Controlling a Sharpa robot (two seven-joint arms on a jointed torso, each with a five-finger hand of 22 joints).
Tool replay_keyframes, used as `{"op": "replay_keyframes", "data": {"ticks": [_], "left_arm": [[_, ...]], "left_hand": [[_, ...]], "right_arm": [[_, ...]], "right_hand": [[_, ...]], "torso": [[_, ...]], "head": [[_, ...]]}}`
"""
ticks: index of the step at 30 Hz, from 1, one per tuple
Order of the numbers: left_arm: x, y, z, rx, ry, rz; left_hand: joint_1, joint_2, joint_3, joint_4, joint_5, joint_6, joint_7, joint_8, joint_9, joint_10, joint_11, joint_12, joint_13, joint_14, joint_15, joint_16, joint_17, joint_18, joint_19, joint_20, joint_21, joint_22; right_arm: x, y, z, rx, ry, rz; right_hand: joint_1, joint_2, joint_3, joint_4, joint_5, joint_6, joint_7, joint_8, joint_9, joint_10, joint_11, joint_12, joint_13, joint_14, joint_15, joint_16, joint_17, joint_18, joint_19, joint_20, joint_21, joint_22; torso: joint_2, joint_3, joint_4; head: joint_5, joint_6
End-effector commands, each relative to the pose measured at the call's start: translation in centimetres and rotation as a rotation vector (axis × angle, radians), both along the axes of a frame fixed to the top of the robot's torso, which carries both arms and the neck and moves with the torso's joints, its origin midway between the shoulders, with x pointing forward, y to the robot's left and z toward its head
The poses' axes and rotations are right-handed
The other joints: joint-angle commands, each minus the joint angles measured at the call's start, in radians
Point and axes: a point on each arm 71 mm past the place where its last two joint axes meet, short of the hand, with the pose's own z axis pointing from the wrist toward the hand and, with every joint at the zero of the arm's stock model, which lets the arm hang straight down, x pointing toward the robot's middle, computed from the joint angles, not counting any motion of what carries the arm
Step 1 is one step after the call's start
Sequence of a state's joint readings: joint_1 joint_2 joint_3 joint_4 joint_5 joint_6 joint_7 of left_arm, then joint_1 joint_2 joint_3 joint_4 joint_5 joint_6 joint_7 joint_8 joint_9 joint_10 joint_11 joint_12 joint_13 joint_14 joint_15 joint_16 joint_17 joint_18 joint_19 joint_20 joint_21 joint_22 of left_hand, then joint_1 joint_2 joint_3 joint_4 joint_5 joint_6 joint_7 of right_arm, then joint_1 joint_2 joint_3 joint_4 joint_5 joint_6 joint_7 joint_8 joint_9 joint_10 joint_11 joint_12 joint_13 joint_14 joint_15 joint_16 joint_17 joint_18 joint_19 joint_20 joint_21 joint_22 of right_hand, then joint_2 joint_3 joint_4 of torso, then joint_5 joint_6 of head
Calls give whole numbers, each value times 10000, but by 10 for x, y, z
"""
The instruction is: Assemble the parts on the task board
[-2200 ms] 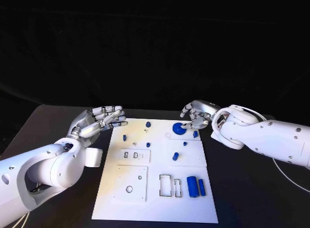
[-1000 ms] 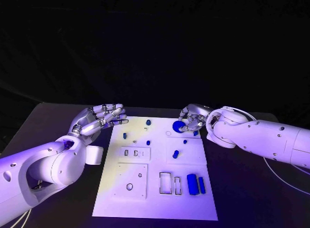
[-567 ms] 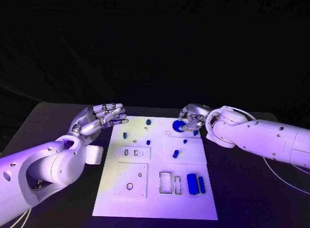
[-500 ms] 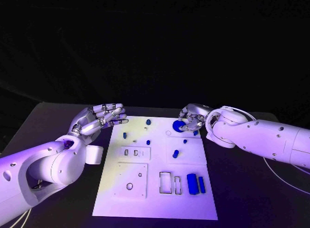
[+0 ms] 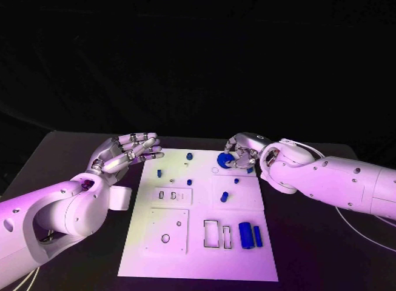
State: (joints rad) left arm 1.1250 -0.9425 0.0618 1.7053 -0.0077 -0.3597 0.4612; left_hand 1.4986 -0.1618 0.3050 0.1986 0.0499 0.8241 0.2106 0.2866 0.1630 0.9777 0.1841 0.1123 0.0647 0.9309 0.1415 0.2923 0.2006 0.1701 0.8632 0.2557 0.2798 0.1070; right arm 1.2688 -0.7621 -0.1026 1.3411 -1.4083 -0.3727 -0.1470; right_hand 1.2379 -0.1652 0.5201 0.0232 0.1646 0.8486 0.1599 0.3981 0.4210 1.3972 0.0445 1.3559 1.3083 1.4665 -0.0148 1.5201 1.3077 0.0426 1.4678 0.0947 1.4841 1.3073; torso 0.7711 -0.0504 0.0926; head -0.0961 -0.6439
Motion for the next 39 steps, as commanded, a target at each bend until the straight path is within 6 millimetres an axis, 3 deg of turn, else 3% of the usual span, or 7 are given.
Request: {"op": "replay_keyframes", "data": {"ticks": [1,7,12,21,28,36,39], "left_arm": [[0,-2,1,-112,-37,-179],[0,-2,1,-110,-28,-184],[0,-3,1,-118,-24,-205],[0,-5,1,-137,-25,-244],[0,-5,1,-145,-29,-258],[0,-7,1,-159,-31,-285],[0,-7,1,-159,-31,-285]], "left_hand": [[-108,1,27,-5,-4,-6,276,-36,-11,-37,54,-26,-11,1,72,-34,10,131,63,34,-39,-10],[-113,4,34,-17,-3,-11,275,-57,-18,-43,55,-62,-7,0,73,-49,18,131,66,37,-49,-24],[-113,4,34,-17,-3,-11,275,-57,-18,-43,55,-62,-7,0,73,-49,18,131,66,37,-49,-24],[-113,4,34,-17,-3,-11,275,-57,-18,-43,55,-62,-7,0,73,-49,18,131,66,37,-49,-24],[-113,4,34,-17,-3,-11,275,-57,-18,-43,55,-62,-7,0,73,-49,18,131,66,37,-49,-24],[-113,4,34,-17,-3,-11,275,-57,-18,-43,55,-62,-7,0,73,-49,18,131,66,37,-49,-24],[-113,4,34,-17,-3,-11,275,-57,-18,-43,55,-62,-7,0,73,-49,18,131,66,37,-49,-24]], "right_arm": [[-4,7,8,31,-1029,242],[-14,27,17,122,-1552,634],[-19,51,22,39,-1950,1084],[-18,83,19,-92,-2163,1542],[-14,96,14,-174,-2120,1685],[-13,110,1,-256,-1934,1897],[-13,113,-2,-288,-1865,1929]], "right_hand": [[-226,-46,17,72,-43,484,-331,50,126,70,3,34,118,716,-76,37,985,-109,165,-58,63,1456],[-275,-63,21,102,-51,493,-334,31,123,80,-1,40,126,722,-80,46,1014,-122,200,-64,94,1504],[-314,-70,47,133,-17,463,-329,-19,109,71,0,22,110,719,-83,41,997,-120,197,-70,90,1501],[-311,-55,72,139,-10,463,-332,-32,106,66,-2,12,101,717,-84,38,985,-118,190,-72,83,1493],[-308,-51,81,139,-8,464,-333,-37,105,70,-3,17,107,715,-84,36,979,-119,193,-72,86,1497],[-300,-39,104,138,-3,464,-334,-49,103,86,-6,35,130,717,-86,39,988,-119,194,-74,87,1499],[-300,-39,104,138,-3,464,-334,-49,103,86,-6,35,130,717,-86,39,988,-119,194,-74,87,1499]], "torso": [[-3,-1,10],[-5,-7,2],[0,-13,30],[2,-20,39],[7,-17,15],[5,2,40],[3,-9,32]], "head": [[27,29],[49,45],[64,59],[96,37],[136,-1],[149,-18],[170,-25]]}}
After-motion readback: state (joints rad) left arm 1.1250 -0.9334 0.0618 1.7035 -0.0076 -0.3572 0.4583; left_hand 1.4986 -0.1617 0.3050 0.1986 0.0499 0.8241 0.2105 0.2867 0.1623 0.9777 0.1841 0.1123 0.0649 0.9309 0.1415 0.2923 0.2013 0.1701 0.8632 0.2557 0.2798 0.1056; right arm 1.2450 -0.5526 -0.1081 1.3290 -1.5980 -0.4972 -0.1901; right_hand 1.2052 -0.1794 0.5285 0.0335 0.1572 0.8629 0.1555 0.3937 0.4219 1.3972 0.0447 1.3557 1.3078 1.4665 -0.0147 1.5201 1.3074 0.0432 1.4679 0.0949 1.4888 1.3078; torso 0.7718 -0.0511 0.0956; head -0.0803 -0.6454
